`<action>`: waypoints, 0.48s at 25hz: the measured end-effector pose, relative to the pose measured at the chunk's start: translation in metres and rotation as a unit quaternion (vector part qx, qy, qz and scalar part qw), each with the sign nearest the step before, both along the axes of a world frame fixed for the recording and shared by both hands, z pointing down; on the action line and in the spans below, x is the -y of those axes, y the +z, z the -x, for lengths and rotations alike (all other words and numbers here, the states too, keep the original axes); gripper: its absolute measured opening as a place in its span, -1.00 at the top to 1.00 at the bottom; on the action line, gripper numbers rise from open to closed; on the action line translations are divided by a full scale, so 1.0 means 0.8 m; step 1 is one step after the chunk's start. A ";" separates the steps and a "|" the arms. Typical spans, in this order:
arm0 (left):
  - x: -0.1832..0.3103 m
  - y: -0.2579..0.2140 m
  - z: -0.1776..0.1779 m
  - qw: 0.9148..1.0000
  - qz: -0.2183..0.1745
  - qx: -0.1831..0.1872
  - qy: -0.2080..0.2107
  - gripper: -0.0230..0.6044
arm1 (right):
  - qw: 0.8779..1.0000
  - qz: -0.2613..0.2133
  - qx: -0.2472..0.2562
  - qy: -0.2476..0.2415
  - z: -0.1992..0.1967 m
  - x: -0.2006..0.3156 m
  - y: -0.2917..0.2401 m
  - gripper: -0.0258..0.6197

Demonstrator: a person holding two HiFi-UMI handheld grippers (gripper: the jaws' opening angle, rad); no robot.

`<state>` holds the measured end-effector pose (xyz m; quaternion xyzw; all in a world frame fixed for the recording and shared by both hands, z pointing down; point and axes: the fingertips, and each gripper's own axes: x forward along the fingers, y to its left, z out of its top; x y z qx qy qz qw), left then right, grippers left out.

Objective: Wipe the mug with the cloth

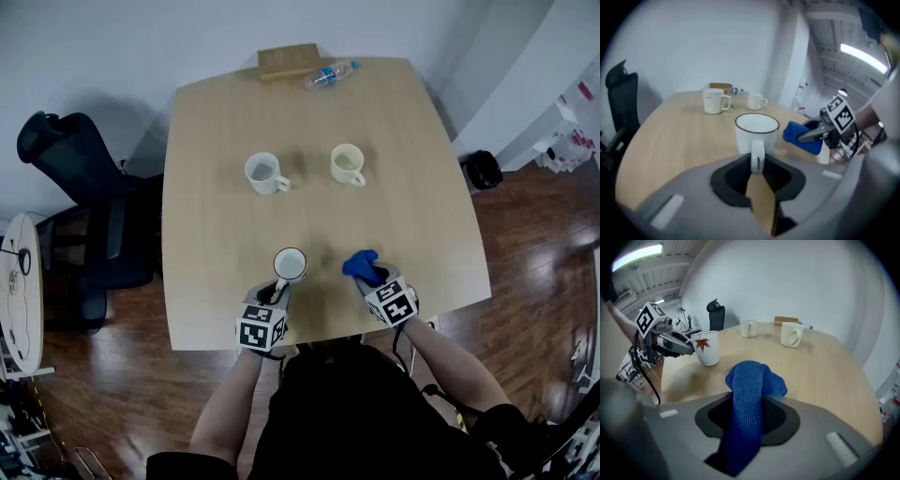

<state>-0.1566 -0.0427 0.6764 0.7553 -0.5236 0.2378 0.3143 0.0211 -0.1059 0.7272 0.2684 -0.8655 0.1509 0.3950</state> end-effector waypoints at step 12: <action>0.018 -0.051 -0.006 0.999 -0.047 -0.005 -0.015 0.74 | 1.000 -0.004 0.026 0.011 -0.005 0.002 -0.015 0.50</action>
